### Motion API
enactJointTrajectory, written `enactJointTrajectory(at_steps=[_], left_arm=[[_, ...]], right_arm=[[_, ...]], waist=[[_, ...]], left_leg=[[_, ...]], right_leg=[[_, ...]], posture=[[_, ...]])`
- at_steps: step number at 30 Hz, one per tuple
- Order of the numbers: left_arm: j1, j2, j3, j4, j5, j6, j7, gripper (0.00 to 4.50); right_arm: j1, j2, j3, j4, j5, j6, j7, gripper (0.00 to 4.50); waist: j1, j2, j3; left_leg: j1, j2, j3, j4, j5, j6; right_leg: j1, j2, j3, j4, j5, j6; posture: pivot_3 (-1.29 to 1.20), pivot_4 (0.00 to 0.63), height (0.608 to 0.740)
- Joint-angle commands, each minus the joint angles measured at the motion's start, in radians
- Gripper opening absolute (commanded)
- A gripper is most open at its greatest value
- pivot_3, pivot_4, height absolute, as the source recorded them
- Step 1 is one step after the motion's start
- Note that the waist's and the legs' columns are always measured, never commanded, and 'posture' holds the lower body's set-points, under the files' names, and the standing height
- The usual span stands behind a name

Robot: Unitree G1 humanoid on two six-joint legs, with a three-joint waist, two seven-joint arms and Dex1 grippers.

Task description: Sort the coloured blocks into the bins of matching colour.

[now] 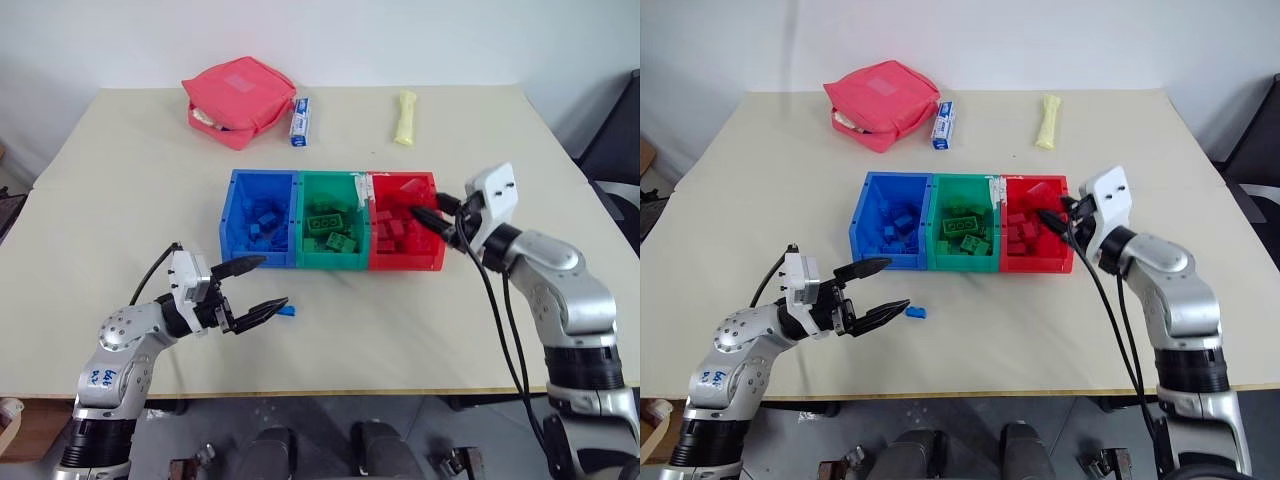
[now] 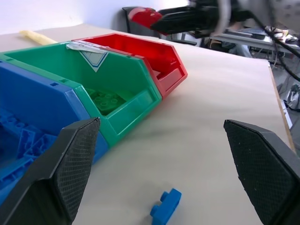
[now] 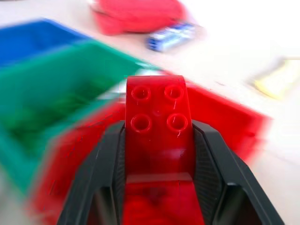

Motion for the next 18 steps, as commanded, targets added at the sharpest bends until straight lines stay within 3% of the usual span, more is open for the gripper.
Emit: enactJointTrajectory(at_steps=[1,6,12,18], left_arm=[[0.006,-0.011,0.01,0.01,0.017,-0.049,0.013,4.5],[-0.026,-0.021,0.02,0.092,0.041,-0.094,0.023,4.5],[-0.08,0.058,0.054,0.191,0.04,-0.112,-0.053,4.5],[-0.068,0.183,0.126,0.349,0.051,-0.207,-0.17,4.5]], right_arm=[[-0.049,-0.017,-0.017,0.064,-0.013,-0.045,0.028,2.84],[-0.06,-0.032,-0.031,0.091,-0.042,-0.107,0.038,4.49],[0.187,-0.064,-0.112,-0.178,0.143,-0.202,0.291,4.49],[0.456,-0.143,-0.129,-0.306,0.152,-0.358,0.492,4.49]], waist=[[0.0,0.0,0.0],[0.005,0.0,0.0],[0.008,0.0,0.0],[0.0,0.0,0.0]], left_leg=[[0.0,0.0,0.0,0.0,0.0,0.0],[-0.001,0.0,0.0,0.001,0.0,0.0],[-0.002,0.0,-0.002,0.001,0.0,0.0],[-0.001,0.0,0.0,0.0,-0.001,0.001]], right_leg=[[0.0,0.0,0.0,0.0,0.0,0.0],[0.0,0.0,0.0,0.0,0.0,0.0],[0.0,0.0,-0.002,0.0,0.0,0.0],[0.001,0.0,0.0,-0.001,0.0,0.001]], posture=[[0.0,0.15,0.74],[0.0,0.15,0.74],[0.0,0.15,0.74],[0.0,0.15,0.74]])
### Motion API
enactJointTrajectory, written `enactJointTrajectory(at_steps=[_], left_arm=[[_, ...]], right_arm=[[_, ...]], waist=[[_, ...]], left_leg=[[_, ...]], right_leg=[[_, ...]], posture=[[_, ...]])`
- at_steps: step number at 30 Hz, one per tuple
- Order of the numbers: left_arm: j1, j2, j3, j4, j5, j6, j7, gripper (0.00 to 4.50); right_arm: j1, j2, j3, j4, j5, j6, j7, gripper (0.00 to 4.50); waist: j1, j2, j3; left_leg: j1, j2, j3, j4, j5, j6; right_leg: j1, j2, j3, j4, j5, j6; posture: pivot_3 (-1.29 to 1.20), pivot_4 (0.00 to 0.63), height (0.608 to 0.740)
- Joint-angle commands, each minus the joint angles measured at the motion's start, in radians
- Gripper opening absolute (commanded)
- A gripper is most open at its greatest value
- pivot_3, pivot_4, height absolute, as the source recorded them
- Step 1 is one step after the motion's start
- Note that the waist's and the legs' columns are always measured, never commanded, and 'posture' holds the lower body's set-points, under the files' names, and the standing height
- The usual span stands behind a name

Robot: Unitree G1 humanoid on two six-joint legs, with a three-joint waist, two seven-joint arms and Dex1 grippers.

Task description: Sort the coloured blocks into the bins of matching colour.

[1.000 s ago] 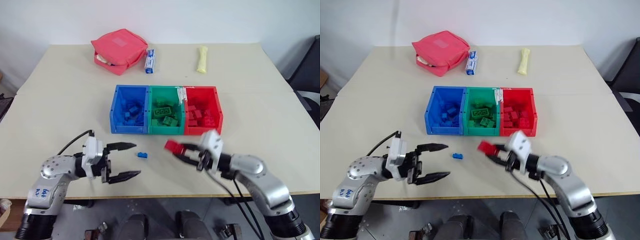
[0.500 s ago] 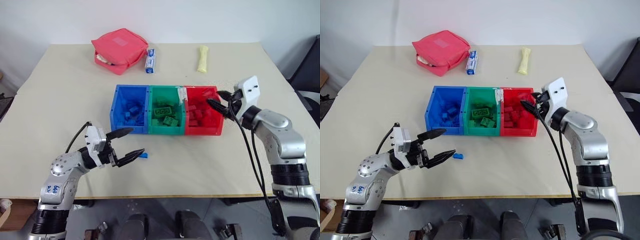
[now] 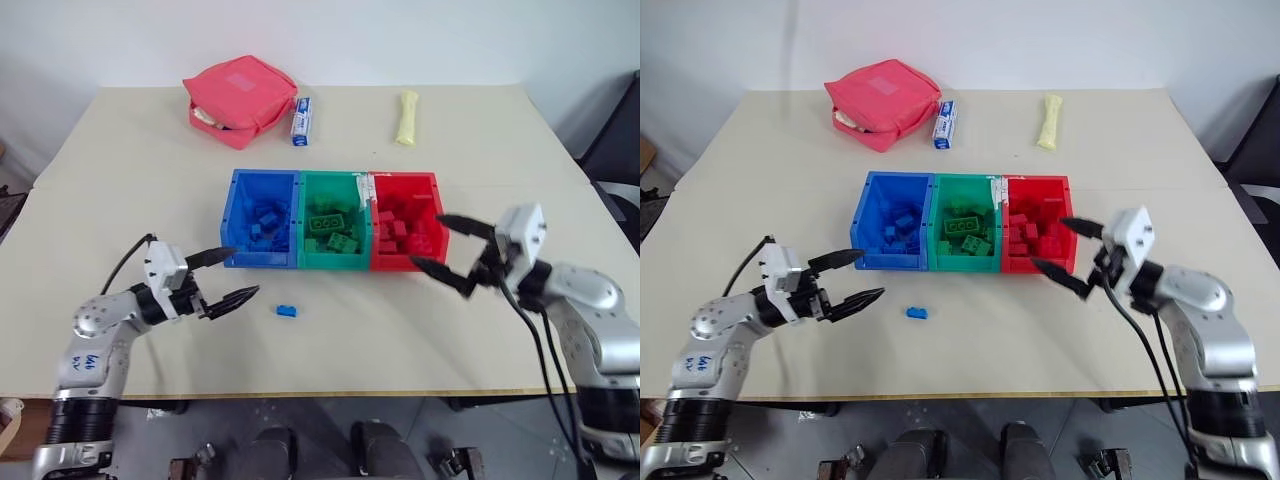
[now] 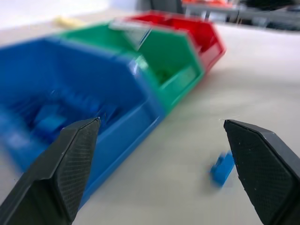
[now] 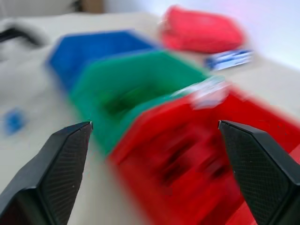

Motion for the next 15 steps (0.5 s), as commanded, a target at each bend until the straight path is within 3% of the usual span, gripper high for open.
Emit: enactJointTrajectory(at_steps=[1,6,10,15], left_arm=[[0.017,0.07,0.063,0.109,0.025,-0.106,-0.077,4.5],[0.019,0.139,0.094,0.23,0.049,-0.173,-0.114,4.5],[0.097,0.147,0.041,0.058,0.041,-0.13,-0.158,4.5],[0.07,0.108,-0.088,-0.168,0.094,-0.009,-0.056,4.5]], right_arm=[[0.11,-0.063,-0.018,-0.098,0.028,-0.059,0.121,4.49],[0.225,-0.1,-0.015,-0.13,0.077,-0.017,0.173,4.49],[0.248,-0.084,0.002,-0.159,0.063,-0.058,0.176,4.49],[0.255,-0.076,0.057,-0.186,0.048,-0.07,0.173,4.49]], waist=[[0.001,0.0,0.0],[0.006,0.0,0.0],[0.006,0.0,0.0],[0.015,0.0,0.0]], left_leg=[[0.0,0.0,0.0,0.0,0.0,0.0],[0.002,0.001,-0.001,0.0,-0.001,0.001],[0.002,0.0,-0.001,-0.001,-0.001,0.001],[0.001,0.0,-0.003,0.0,-0.001,0.0]], right_leg=[[0.0,0.0,0.0,-0.001,0.0,0.0],[0.002,0.0,0.0,-0.001,0.0,-0.001],[0.003,-0.001,0.0,-0.002,0.0,-0.001],[0.003,-0.001,0.0,-0.003,0.0,0.0]], posture=[[0.0,0.15,0.74],[0.0,0.15,0.74],[0.0,0.15,0.74],[0.0,0.15,0.74]])
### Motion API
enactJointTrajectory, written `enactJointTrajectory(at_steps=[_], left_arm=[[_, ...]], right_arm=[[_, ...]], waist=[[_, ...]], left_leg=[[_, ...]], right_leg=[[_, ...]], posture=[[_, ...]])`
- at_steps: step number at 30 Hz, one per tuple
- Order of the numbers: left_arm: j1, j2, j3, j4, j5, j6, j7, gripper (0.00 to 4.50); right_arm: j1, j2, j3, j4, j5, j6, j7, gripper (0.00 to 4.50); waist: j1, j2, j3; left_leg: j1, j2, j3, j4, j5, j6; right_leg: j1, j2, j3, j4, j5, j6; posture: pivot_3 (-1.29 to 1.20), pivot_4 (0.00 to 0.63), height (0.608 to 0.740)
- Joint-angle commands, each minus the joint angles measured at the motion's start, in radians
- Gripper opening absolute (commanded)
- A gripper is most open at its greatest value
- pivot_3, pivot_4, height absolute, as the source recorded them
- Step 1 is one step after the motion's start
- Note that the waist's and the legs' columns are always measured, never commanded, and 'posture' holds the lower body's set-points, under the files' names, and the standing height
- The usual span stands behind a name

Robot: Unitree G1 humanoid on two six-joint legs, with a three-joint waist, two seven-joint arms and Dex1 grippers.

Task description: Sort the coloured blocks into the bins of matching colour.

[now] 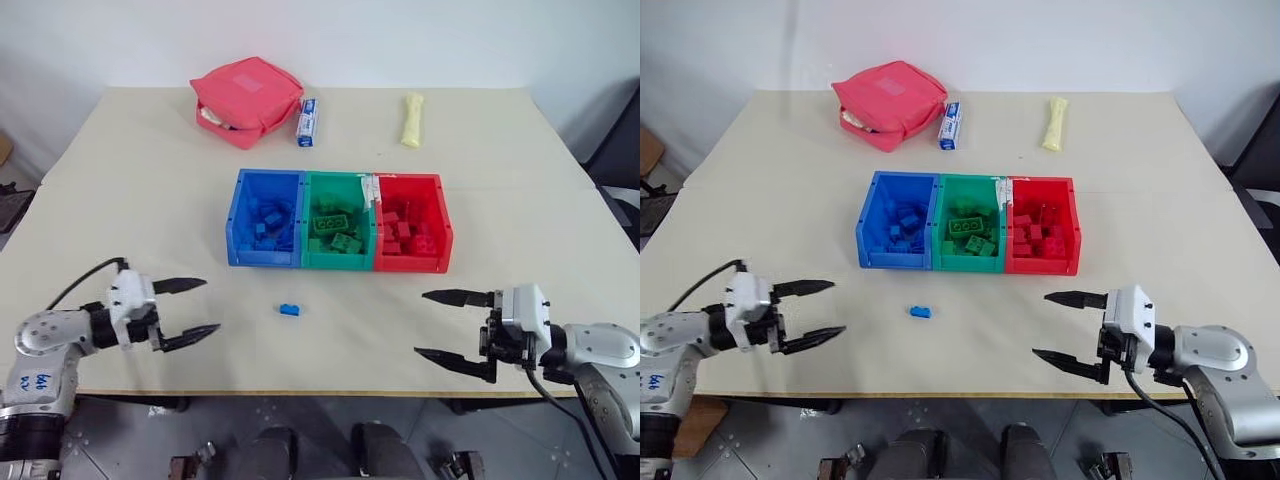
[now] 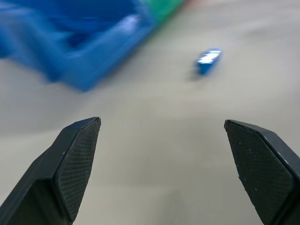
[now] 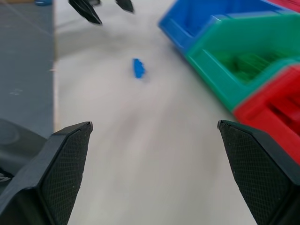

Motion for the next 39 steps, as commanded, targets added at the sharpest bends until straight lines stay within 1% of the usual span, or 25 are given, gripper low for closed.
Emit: enactJointTrajectory(at_steps=[1,2,3,6,10,12,14,15,16,19,25,28,29,31,33,36,37,39], left_arm=[[-0.054,-0.01,-0.107,-0.16,0.069,0.101,0.078,4.5],[-0.073,-0.018,-0.144,-0.184,0.099,0.113,0.093,4.5],[-0.091,-0.026,-0.182,-0.211,0.111,0.167,0.113,4.5],[-0.138,-0.059,-0.309,-0.216,0.239,0.188,0.16,4.5],[-0.178,-0.069,-0.379,-0.173,0.305,0.252,0.18,4.5],[-0.213,-0.053,-0.434,-0.163,0.334,0.334,0.153,4.5],[-0.248,-0.042,-0.467,-0.154,0.352,0.376,0.134,4.5],[-0.265,-0.039,-0.477,-0.149,0.358,0.387,0.13,4.11],[-0.278,-0.033,-0.48,-0.142,0.363,0.388,0.126,3.92],[-0.295,-0.015,-0.479,-0.125,0.366,0.376,0.121,3.07],[-0.3,0.009,-0.47,-0.098,0.343,0.379,0.094,1.41],[-0.284,-0.003,-0.443,-0.087,0.32,0.373,0.106,0.56],[-0.279,-0.007,-0.435,-0.085,0.315,0.37,0.109,0.37],[-0.252,-0.055,-0.364,-0.077,0.251,0.323,0.137,0.37],[-0.239,-0.126,-0.253,-0.071,0.199,0.269,0.228,0.37],[-0.26,-0.23,-0.104,-0.111,0.071,0.336,0.338,0.37],[-0.268,-0.244,-0.075,-0.118,0.06,0.353,0.37,0.37],[-0.308,-0.249,-0.054,-0.099,0.145,0.319,0.488,0.37]], right_arm=[[-0.002,0.005,0.022,-0.047,-0.001,-0.014,-0.004,4.49],[-0.005,0.007,0.029,-0.05,-0.004,-0.013,-0.009,4.49],[-0.008,0.007,0.037,-0.055,-0.004,-0.009,-0.013,4.49],[-0.003,0.007,0.054,-0.072,0.003,0.018,-0.032,4.49],[0.011,0.013,0.066,-0.1,0.009,0.036,-0.061,4.49],[0.017,0.019,0.071,-0.114,0.016,0.051,-0.081,4.49],[0.024,0.024,0.075,-0.127,0.013,0.057,-0.096,4.49],[0.029,0.026,0.076,-0.133,0.011,0.057,-0.101,4.5],[0.034,0.027,0.074,-0.137,0.009,0.056,-0.108,4.5],[0.044,0.026,0.07,-0.14,0.002,0.049,-0.121,4.5],[0.048,0.024,0.061,-0.13,0.004,0.042,-0.133,4.5],[0.044,0.029,0.062,-0.131,0.017,0.048,-0.139,4.5],[0.043,0.03,0.063,-0.132,0.02,0.05,-0.142,4.5],[0.019,0.044,0.063,-0.138,0.037,0.062,-0.163,4.5],[-0.017,0.073,0.064,-0.149,0.06,0.085,-0.205,4.5],[-0.051,0.134,0.066,-0.162,0.076,0.097,-0.275,4.5],[-0.067,0.163,0.07,-0.165,0.074,0.092,-0.303,4.5],[-0.102,0.215,0.081,-0.166,0.061,0.08,-0.35,4.5]], waist=[[0.0,0.0,0.0],[-0.001,0.0,0.0],[-0.002,0.0,0.0],[-0.003,0.0,0.0],[-0.009,0.0,0.0],[-0.005,0.0,0.0],[-0.004,0.0,0.0],[-0.003,0.0,0.0],[-0.003,0.0,0.0],[-0.003,0.0,0.0],[-0.005,0.0,0.0],[-0.006,0.0,0.0],[-0.006,0.0,0.0],[-0.008,0.0,0.0],[-0.007,0.0,0.0],[-0.001,-0.001,0.0],[0.003,-0.001,0.0],[0.005,-0.001,0.0]], left_leg=[[0.0,0.0,0.0,0.001,0.0,0.0],[0.0,0.0,0.0,0.001,0.0,0.0],[0.0,0.0,0.0,0.001,0.0,0.001],[0.001,-0.001,0.0,0.0,0.0,0.0],[0.001,0.0,0.001,0.0,0.0,0.0],[0.001,0.0,0.001,0.0,0.001,-0.001],[0.001,0.0,0.001,0.002,0.001,0.0],[0.002,0.0,0.001,0.002,0.001,0.0],[0.002,-0.001,0.0,0.002,0.0,0.001],[0.003,-0.001,0.0,0.001,0.0,0.001],[0.003,0.0,0.0,0.001,0.001,0.0],[0.003,0.0,0.0,0.001,0.001,0.0],[0.003,0.0,0.0,0.001,0.001,0.0],[0.003,0.0,0.0,0.001,0.001,0.0],[0.004,0.0,0.001,0.001,0.001,0.0],[0.001,0.0,0.0,0.004,0.001,-0.001],[-0.001,0.0,-0.002,0.006,0.001,-0.001],[-0.001,0.0,-0.002,0.007,0.001,-0.001]], right_leg=[[0.001,0.0,0.0,0.0,0.0,0.0],[0.001,0.0,0.0,0.0,0.0,0.0],[0.001,0.0,0.0,0.0,0.0,0.0],[0.001,0.001,0.001,0.001,0.0,0.0],[-0.001,0.002,0.001,0.003,0.0,0.0],[-0.001,0.002,0.001,0.004,0.0,0.0],[0.0,0.002,0.001,0.004,0.0,0.0],[0.001,0.002,0.001,0.004,0.0,0.0],[0.002,0.002,0.001,0.003,0.0,0.0],[0.002,0.002,0.001,0.004,0.0,0.0],[0.002,0.002,0.001,0.004,0.0,0.0],[0.002,0.002,0.001,0.004,0.0,0.0],[0.002,0.002,0.001,0.004,0.0,0.0],[0.002,0.002,0.001,0.004,0.0,0.0],[0.001,0.002,0.002,0.005,0.0,0.0],[0.0,0.002,0.0,0.005,0.0,0.0],[0.0,0.002,-0.001,0.006,0.0,0.0],[0.0,0.002,-0.001,0.006,0.0,0.0]], posture=[[0.0,0.15,0.74],[0.0,0.15,0.74],[0.0,0.15,0.74],[0.0,0.15,0.74],[0.0,0.15,0.74],[0.0,0.15,0.74],[0.0,0.15,0.74],[0.0,0.15,0.74],[0.0,0.15,0.74],[0.0,0.15,0.74],[0.0,0.15,0.74],[0.0,0.15,0.74],[0.0,0.15,0.74],[0.0,0.15,0.74],[0.0,0.15,0.74],[0.0,0.15,0.74],[0.0,0.15,0.74],[0.0,0.15,0.74]])
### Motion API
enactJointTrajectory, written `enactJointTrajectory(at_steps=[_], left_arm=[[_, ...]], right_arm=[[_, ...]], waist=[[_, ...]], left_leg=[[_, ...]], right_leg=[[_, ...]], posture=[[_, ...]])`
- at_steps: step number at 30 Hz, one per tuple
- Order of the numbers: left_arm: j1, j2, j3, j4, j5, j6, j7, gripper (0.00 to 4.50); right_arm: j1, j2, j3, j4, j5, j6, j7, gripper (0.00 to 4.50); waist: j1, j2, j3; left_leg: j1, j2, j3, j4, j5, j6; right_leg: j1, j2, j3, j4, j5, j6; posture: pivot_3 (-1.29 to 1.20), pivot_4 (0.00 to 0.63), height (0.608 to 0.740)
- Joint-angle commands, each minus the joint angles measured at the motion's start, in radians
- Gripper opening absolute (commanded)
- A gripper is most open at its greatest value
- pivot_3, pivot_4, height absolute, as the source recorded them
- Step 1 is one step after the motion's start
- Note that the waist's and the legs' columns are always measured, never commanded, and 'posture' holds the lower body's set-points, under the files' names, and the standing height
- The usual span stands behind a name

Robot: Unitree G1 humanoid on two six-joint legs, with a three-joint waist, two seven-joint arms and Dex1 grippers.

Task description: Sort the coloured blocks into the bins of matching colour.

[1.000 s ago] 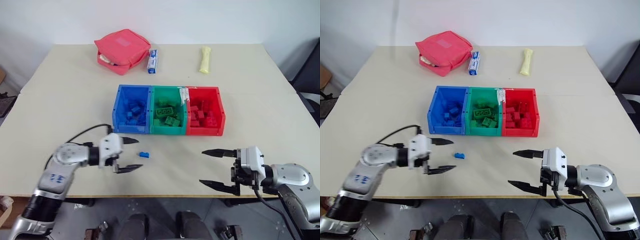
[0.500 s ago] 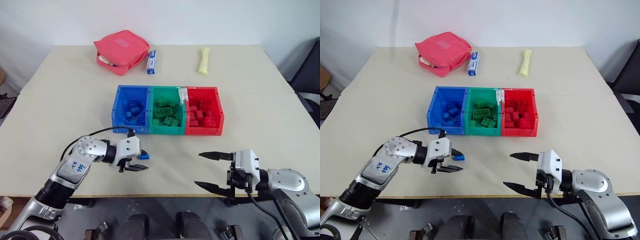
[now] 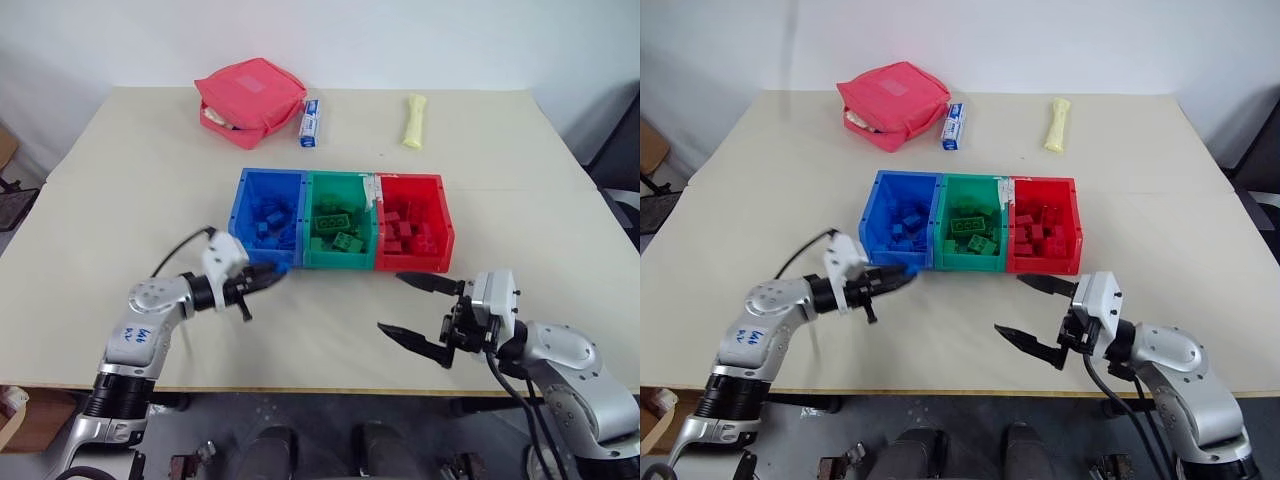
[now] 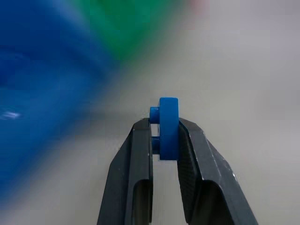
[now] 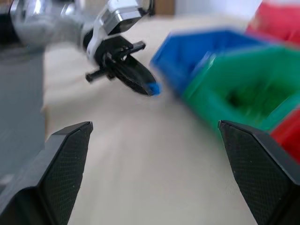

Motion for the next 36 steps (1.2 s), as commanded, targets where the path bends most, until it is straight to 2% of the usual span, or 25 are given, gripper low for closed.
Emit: enactJointTrajectory(at_steps=[1,5,10,14,16,19,23,30,32,36], left_arm=[[-0.077,-0.002,0.067,-0.016,0.067,-0.009,0.182,0.37],[-0.211,-0.057,0.092,0.038,0.046,0.069,0.294,0.37],[-0.26,-0.087,0.025,0.114,0.028,0.052,0.196,0.37],[-0.257,-0.078,0.012,0.161,0.046,0.052,0.182,0.37],[-0.259,-0.069,0.02,0.171,0.059,0.037,0.195,1.08],[-0.237,-0.053,0.032,0.132,0.035,0.043,0.173,1.89],[-0.15,0.003,0.077,0.065,0.011,-0.004,0.12,3.01],[0.042,0.15,0.225,-0.053,-0.119,-0.068,-0.08,3.01],[0.13,0.212,0.286,-0.04,-0.095,-0.147,-0.124,3.01],[0.308,0.29,0.366,-0.041,-0.113,-0.171,-0.21,3.01]], right_arm=[[-0.043,0.06,0.007,-0.037,-0.003,-0.023,-0.079,4.5],[-0.087,0.116,0.008,-0.014,-0.025,-0.033,-0.14,4.5],[-0.098,0.12,0.014,0.012,-0.046,-0.046,-0.136,4.5],[-0.11,0.12,0.013,0.022,-0.042,-0.045,-0.135,4.5],[-0.112,0.121,0.001,0.029,-0.029,-0.033,-0.141,4.5],[-0.109,0.11,-0.002,0.038,-0.044,-0.043,-0.136,4.5],[-0.117,0.092,0.015,0.054,-0.06,-0.059,-0.097,4.5],[-0.128,0.001,0.017,0.096,-0.057,-0.075,0.042,4.5],[-0.115,-0.048,-0.003,0.112,-0.032,-0.066,0.113,4.5],[-0.093,-0.109,-0.042,0.152,-0.027,-0.094,0.192,4.5]], waist=[[0.003,0.0,0.0],[0.016,0.0,0.0],[0.014,0.0,0.0],[0.004,0.0,0.0],[0.0,0.0,0.0],[-0.007,0.0,0.0],[-0.014,0.0,0.0],[-0.012,0.0,0.0],[-0.012,0.0,0.0],[-0.011,0.0,0.0]], left_leg=[[0.0,-0.001,0.0,0.0,0.0,0.0],[0.0,-0.002,0.001,0.001,0.0,0.0],[0.0,-0.003,0.001,0.002,-0.001,0.001],[-0.001,-0.002,0.002,0.002,-0.001,0.001],[-0.001,-0.001,0.002,0.002,0.0,0.001],[-0.001,-0.001,0.002,0.002,0.0,0.0],[-0.001,-0.001,0.002,0.001,0.0,0.0],[-0.001,-0.001,0.002,0.0,0.0,0.0],[0.0,-0.001,0.002,0.0,-0.001,0.001],[0.0,0.0,0.002,-0.003,-0.001,0.001]], right_leg=[[0.0,0.0,0.0,0.0,0.0,0.0],[0.0,0.0,0.0,0.001,0.0,0.001],[0.0,0.0,-0.001,0.002,0.001,0.001],[-0.001,0.001,0.0,0.001,0.001,0.001],[-0.001,0.001,0.0,0.002,0.001,0.001],[-0.001,0.001,0.0,0.002,0.001,0.001],[-0.002,0.001,0.001,0.002,0.001,0.001],[-0.002,0.0,0.001,0.0,0.0,0.001],[-0.001,-0.001,0.001,-0.001,0.0,0.001],[0.0,-0.001,0.002,-0.003,0.0,0.0]], posture=[[0.0,0.15,0.74],[0.0,0.15,0.74],[0.0,0.15,0.74],[0.0,0.15,0.74],[0.0,0.15,0.74],[0.0,0.15,0.74],[0.0,0.15,0.74],[0.0,0.15,0.74],[0.0,0.15,0.74],[0.0,0.15,0.74]])
